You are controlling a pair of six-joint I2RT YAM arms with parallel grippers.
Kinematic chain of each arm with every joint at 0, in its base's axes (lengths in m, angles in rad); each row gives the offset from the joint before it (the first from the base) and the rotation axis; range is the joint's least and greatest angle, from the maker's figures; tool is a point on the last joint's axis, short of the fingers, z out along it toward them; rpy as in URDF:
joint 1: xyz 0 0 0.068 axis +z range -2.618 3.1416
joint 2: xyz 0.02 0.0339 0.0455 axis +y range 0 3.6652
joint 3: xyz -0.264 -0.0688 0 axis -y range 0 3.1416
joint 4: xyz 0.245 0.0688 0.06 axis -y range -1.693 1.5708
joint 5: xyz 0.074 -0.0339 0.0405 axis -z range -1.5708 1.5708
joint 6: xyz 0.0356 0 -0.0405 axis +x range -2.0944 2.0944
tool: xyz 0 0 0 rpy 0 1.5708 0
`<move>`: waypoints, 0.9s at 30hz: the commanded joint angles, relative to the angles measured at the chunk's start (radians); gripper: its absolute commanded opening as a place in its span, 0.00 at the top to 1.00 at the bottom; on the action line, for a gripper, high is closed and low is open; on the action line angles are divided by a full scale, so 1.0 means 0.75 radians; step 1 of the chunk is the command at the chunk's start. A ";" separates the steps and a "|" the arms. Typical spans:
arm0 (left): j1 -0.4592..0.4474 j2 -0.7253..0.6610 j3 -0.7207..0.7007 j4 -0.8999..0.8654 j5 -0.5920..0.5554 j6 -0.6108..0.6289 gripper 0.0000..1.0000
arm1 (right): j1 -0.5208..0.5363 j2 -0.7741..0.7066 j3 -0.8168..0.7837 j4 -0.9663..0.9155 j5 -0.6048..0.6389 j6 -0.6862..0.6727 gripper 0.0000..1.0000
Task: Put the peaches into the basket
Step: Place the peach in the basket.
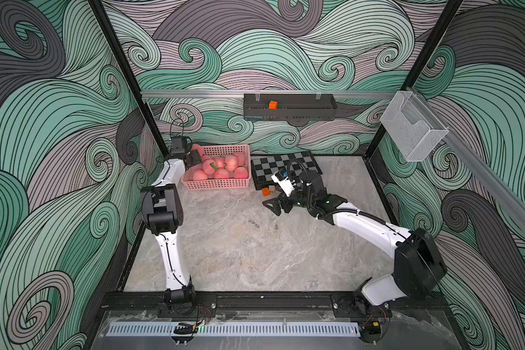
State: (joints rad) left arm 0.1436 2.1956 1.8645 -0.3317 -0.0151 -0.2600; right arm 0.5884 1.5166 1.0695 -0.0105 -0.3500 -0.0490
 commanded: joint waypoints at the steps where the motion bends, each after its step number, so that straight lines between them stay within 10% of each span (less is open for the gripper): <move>1: 0.004 0.044 0.050 0.033 0.016 0.024 0.35 | -0.006 0.004 0.009 0.014 -0.024 -0.028 0.01; 27: 0.001 0.002 0.021 0.043 0.004 0.032 0.06 | -0.040 -0.111 -0.012 -0.008 -0.009 0.006 0.01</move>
State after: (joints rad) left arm 0.1417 2.2494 1.8645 -0.3119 -0.0105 -0.2440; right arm 0.5632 1.4868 1.0683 -0.0124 -0.3500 -0.0410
